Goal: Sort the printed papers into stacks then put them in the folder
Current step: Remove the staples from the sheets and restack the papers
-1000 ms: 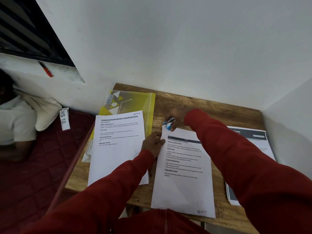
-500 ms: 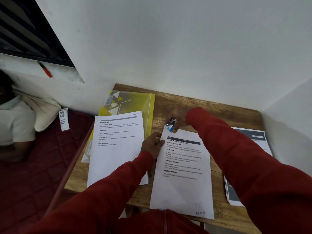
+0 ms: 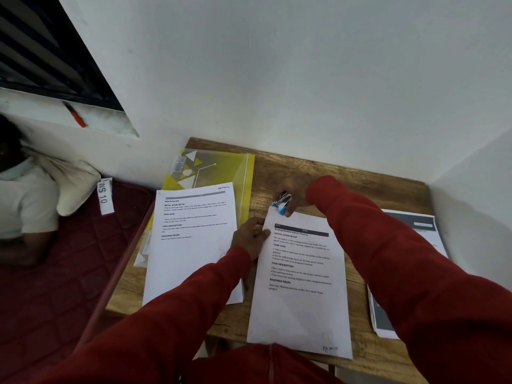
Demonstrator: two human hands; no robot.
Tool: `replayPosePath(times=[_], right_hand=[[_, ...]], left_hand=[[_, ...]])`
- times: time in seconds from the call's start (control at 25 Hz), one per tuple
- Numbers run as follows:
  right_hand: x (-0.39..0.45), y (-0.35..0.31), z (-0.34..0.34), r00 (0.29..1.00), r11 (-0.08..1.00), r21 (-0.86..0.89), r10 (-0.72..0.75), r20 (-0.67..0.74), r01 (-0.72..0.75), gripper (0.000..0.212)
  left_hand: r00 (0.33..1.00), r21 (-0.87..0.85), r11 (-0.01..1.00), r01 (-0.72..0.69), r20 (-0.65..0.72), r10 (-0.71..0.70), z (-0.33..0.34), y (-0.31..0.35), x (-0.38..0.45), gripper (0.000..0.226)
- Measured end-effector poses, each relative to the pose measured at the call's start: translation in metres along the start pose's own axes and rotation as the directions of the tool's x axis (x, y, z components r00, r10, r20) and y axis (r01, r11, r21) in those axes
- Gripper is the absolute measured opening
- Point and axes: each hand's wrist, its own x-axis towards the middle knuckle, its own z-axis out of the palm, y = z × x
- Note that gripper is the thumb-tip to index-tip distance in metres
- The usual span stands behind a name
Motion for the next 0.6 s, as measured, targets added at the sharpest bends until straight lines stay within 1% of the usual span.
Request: replayPosePath(times=[0.16,0.28,0.4,0.6], right_hand=[[-0.006,0.0,0.0,1.0,0.999,-0.051,-0.005,-0.008,0.004,0.05],[-0.011,-0.004,0.003,0.999,0.999,-0.034,0.003,-0.039,-0.004,0.048],[-0.008,-0.008,0.007,0.999,0.999,-0.042,0.001,-0.052,-0.003,0.048],[0.0,-0.008,0.008,0.999,0.998,-0.057,0.028,-0.038,-0.03,0.052]], left_hand=[[1.0,-0.025,0.999,0.025,0.005,-0.025,0.001,0.001,0.0,0.015],[1.0,-0.032,0.999,0.009,0.0,-0.009,0.002,0.0,0.0,0.015],[1.0,-0.073,0.997,0.025,0.011,-0.024,0.003,-0.001,0.0,0.017],[1.0,-0.032,0.999,-0.007,-0.014,0.006,0.003,-0.003,0.0,0.018]])
